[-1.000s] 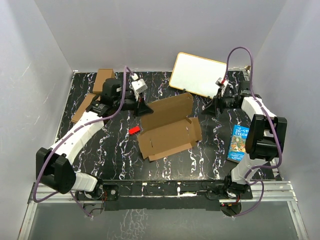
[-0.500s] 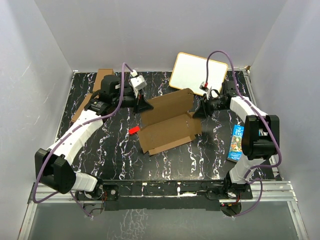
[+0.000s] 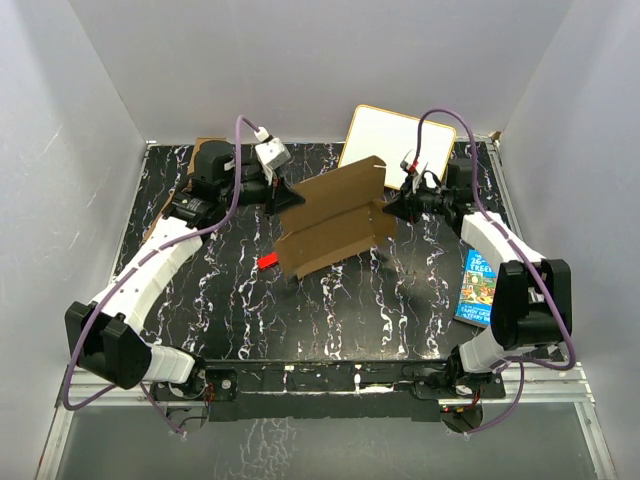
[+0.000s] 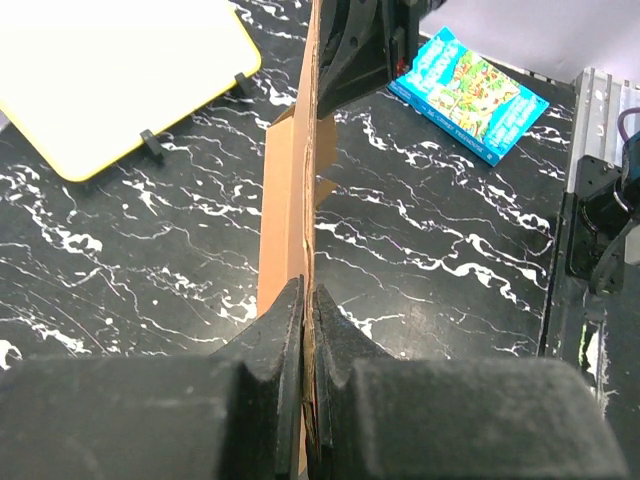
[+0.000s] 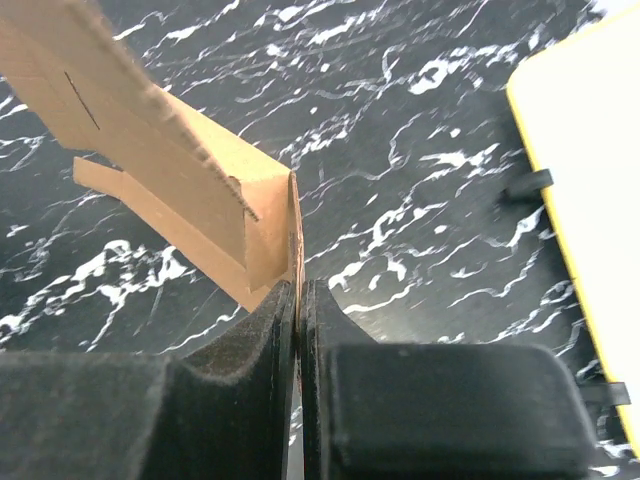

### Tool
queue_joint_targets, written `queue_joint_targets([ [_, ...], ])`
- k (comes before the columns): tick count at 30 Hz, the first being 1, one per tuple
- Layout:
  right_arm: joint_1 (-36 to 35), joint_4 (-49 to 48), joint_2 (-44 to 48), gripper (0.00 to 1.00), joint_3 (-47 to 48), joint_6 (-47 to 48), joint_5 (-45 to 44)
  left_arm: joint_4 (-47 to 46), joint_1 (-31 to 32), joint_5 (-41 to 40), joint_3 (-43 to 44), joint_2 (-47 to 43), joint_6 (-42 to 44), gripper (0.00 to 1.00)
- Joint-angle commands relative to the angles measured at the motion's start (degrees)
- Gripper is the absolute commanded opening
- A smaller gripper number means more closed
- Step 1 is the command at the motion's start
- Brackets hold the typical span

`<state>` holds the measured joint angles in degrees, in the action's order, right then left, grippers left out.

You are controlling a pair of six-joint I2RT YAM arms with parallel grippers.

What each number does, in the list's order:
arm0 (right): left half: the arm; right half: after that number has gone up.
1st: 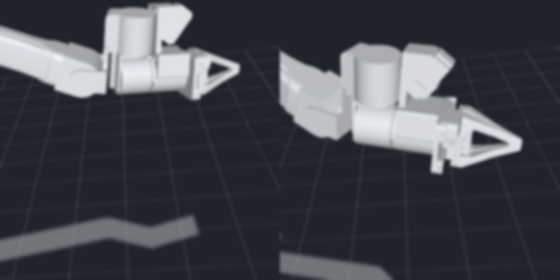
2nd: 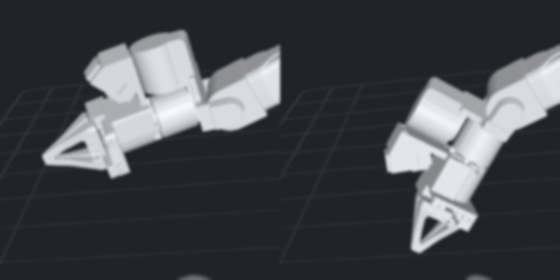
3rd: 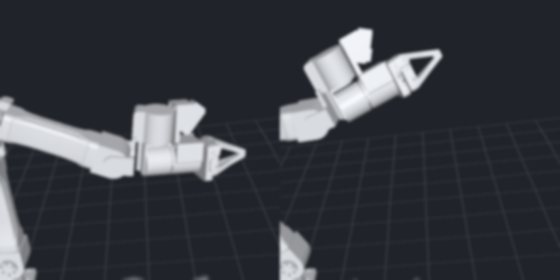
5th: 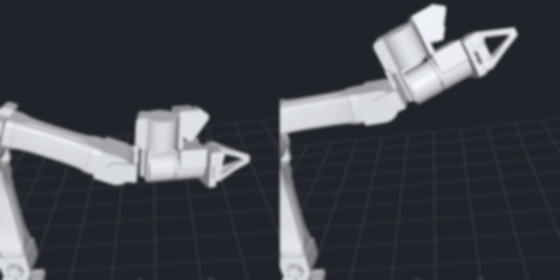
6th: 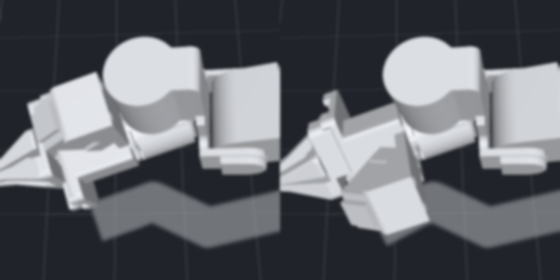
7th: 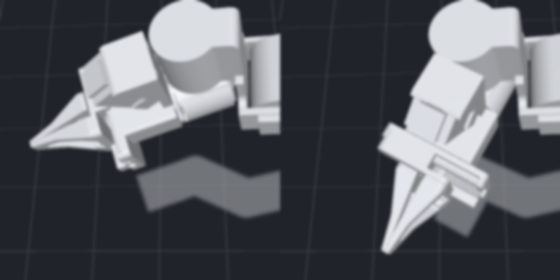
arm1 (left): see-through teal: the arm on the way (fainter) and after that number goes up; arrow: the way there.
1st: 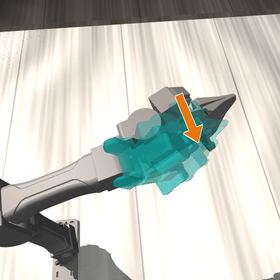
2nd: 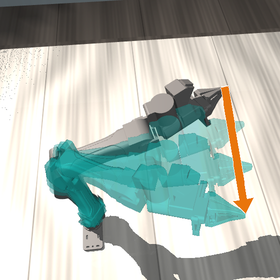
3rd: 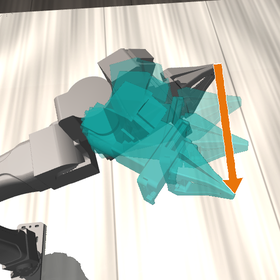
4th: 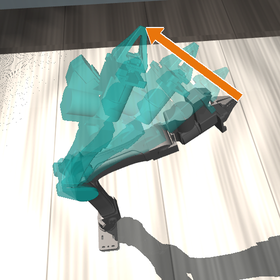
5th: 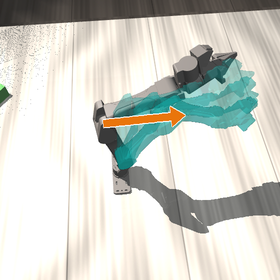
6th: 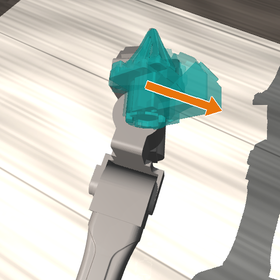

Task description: Fold the paper box

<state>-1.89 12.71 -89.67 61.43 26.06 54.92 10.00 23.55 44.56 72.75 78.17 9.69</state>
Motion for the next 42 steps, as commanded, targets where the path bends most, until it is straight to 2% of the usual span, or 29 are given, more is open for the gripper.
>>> queue_joint_targets([
  [1, -1.48, -31.69, 4.38, 0.08, -7.2, -7.04, -2.05, -6.08, -0.24, 0.54, -1.1, -3.35, -1.99, 0.0],
  [4, -1.7, -39.69, 3.68, 0.08, -11.14, -8.41, -3.86, -7.57, -0.24, 1.55, -2.84, -1.99, -3.13, 0.0],
  [10, -1.78, -46.35, 2.82, 0.08, -18.14, -6.92, -3.98, -13.16, -0.23, 1.16, -8.45, -1.4, -6.95, 0.0],
  [27, -1.45, -47.24, 0.74, 0.08, -19.5, -9.2, -4.07, -17.07, -0.88, -0.69, -9.41, 0.8, -12.41, 0.0],
  [37, -1.45, -49.77, 0.99, 0.08, -20.58, -10.8, -4.2, -15.73, -1.67, -1.0, -8.7, 0.55, -12.13, 0.0],
  [42, -1.45, -52.69, 0.56, 0.08, -21.96, -11.82, -4.03, -14.84, -1.64, 1.49, -7.36, 1.67, -12.73, 0.0],
])
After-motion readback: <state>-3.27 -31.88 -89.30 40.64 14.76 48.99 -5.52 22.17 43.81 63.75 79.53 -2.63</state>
